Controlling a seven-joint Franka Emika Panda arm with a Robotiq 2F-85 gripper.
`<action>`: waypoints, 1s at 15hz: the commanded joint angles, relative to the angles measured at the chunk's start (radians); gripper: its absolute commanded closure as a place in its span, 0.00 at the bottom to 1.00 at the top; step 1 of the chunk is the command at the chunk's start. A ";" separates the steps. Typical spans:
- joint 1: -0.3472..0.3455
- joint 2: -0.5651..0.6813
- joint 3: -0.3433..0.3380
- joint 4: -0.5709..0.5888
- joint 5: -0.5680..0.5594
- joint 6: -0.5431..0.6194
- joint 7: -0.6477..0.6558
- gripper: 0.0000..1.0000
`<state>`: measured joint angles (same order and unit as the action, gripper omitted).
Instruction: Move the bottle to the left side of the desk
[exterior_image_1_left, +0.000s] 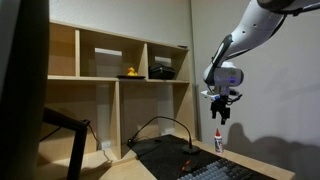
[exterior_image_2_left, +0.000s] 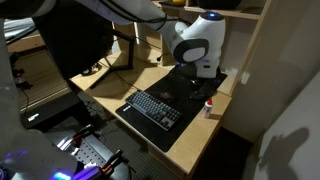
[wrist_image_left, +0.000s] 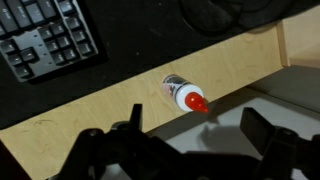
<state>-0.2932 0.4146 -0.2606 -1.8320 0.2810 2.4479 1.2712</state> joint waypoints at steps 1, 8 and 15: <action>0.002 0.135 -0.031 0.151 0.010 0.004 0.103 0.00; 0.016 0.170 -0.048 0.174 -0.028 -0.005 0.162 0.00; -0.016 0.285 -0.013 0.252 0.038 0.008 0.250 0.00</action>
<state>-0.2921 0.6539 -0.2875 -1.6379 0.2906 2.4597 1.4967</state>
